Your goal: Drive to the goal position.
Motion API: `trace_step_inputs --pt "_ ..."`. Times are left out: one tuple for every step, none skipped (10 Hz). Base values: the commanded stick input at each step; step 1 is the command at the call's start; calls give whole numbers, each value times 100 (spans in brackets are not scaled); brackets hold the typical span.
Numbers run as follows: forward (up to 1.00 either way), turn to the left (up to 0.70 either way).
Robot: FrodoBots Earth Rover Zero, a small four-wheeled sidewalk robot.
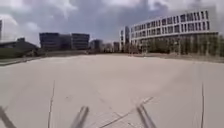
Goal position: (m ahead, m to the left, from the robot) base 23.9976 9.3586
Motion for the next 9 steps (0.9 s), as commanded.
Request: trace_step_inputs --pt "100 2" --pt "100 2" --pt "100 2" --pt "100 2" --pt "100 2" --pt "100 2" --pt "100 2" --pt "100 2" --pt "100 2"
